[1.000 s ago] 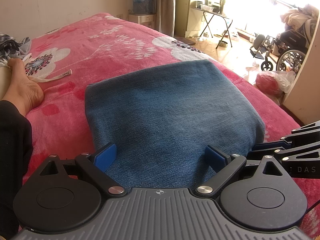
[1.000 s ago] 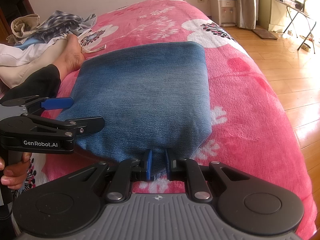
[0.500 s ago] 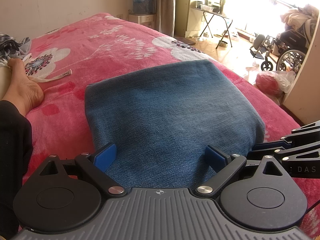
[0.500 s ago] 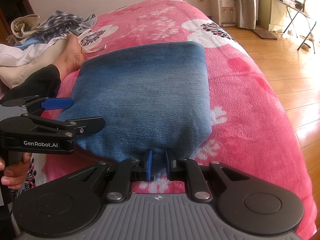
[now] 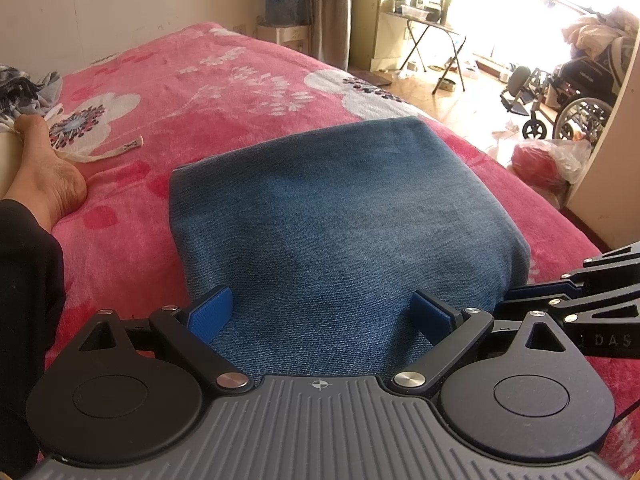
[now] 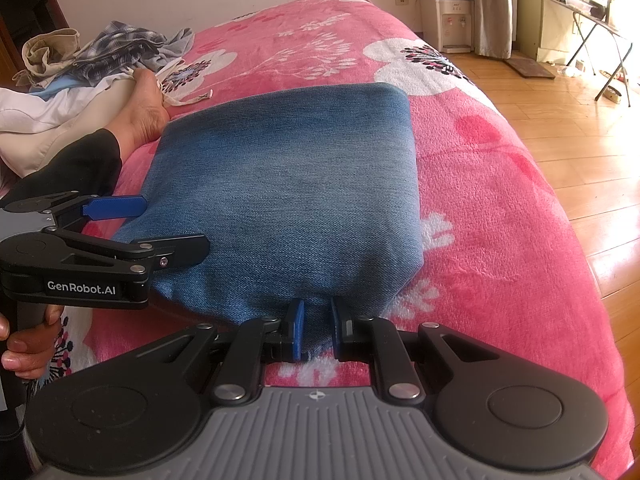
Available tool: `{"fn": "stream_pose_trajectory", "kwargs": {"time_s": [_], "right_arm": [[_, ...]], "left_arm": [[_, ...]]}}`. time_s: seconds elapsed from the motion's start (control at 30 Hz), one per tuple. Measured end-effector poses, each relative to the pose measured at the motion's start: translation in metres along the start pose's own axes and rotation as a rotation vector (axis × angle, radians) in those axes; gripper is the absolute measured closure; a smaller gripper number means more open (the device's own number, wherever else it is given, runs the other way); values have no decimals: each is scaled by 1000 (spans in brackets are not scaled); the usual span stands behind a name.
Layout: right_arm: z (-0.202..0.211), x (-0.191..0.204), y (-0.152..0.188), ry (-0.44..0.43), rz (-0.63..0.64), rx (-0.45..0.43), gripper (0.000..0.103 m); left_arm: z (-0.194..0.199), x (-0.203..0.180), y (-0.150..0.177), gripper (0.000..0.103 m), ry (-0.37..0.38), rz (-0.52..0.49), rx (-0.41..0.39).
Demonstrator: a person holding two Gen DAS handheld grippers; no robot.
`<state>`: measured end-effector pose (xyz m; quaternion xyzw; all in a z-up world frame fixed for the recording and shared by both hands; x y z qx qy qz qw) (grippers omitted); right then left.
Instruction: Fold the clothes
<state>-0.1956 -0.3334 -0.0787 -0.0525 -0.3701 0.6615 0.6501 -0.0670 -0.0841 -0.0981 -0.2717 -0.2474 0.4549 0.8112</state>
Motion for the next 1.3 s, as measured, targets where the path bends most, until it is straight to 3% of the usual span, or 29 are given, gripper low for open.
{"fn": "stream_pose_trajectory", "kwargs": {"time_s": [0.3,0.47,0.63,0.97,1.3], "right_arm": [[1,2,-1,6,2,2,87],[13,10,-10,8,85,28,87],[31,9,-37,17,159,-24,87],[-27,-7,-70,20,239,61,87],[-23,-8,-99,-2,247,5,87]], "left_arm": [[-3,-5,-10,5,-35,3,79],[-4,-6,-16,5,-52,12,136],[-5,-10,-21,5,-77,13,185],[-7,-14,-26,2,-121,33,254],[-7,-18,-27,0,-145,43,272]]}}
Point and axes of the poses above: each gripper's, at about its wrist camera, not at the fingertips, and z roughly against the way its jaws point, x to its left, y to its underside, the point moved 2 cm from there along -z, roughly the way its jaws point, and after that the axes turned 15 degrees about -y, right-handed, at the moved point
